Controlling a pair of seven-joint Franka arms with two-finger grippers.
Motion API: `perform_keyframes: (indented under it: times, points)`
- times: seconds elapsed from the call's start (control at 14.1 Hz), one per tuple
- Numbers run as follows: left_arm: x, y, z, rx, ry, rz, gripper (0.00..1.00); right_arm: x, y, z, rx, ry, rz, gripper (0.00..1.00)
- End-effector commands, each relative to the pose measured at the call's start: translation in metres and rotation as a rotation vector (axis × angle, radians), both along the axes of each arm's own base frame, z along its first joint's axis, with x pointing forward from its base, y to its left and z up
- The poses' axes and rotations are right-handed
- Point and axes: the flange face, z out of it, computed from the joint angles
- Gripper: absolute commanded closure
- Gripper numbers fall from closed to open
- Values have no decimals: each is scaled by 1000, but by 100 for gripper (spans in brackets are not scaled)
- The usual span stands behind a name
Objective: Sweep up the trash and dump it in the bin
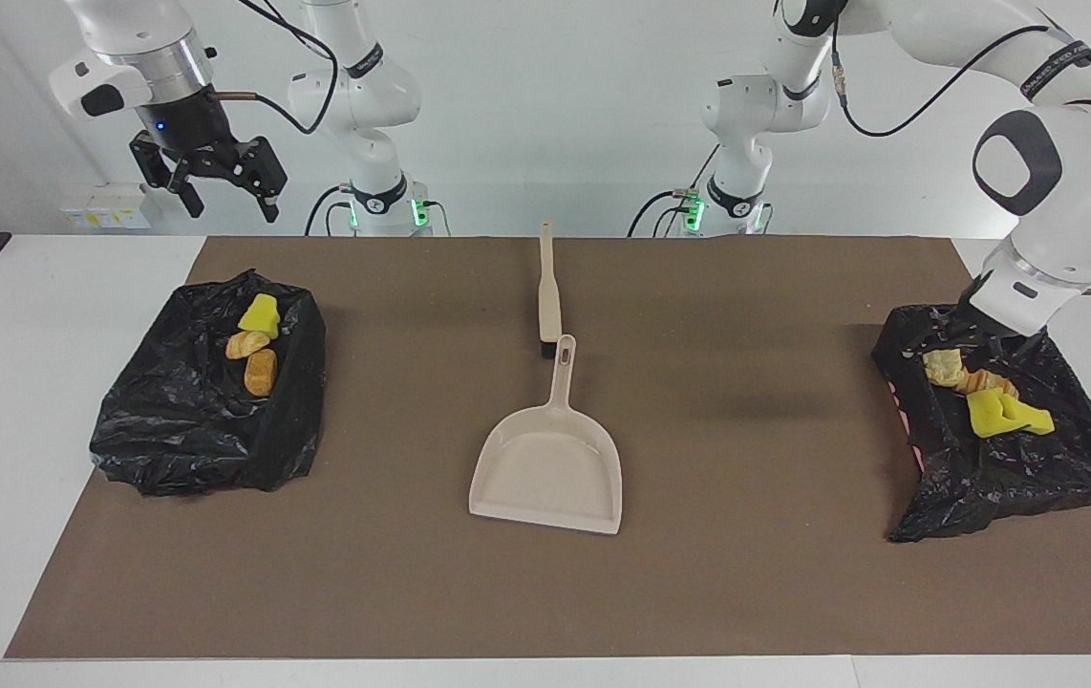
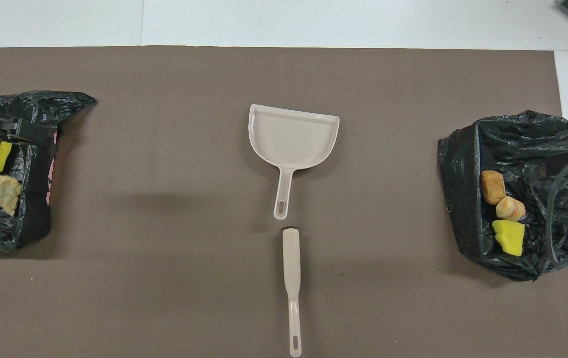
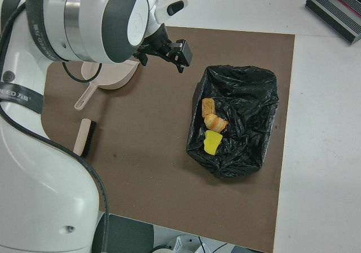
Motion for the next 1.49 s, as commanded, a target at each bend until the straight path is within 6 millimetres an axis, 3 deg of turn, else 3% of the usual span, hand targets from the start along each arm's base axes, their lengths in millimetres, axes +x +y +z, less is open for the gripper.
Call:
perform_keyframes:
  times: [0.0,0.43,1.42]
  points:
    - [-33,2,13,16,6,1,0,-4,-2,1,-3,5,16,0]
    - [-40,9,55,33,14,13,0,-4,-2,1,-3,5,16,0]
    - [-53,2,56,27,51,5,0,-4,-2,1,-3,5,16,0]
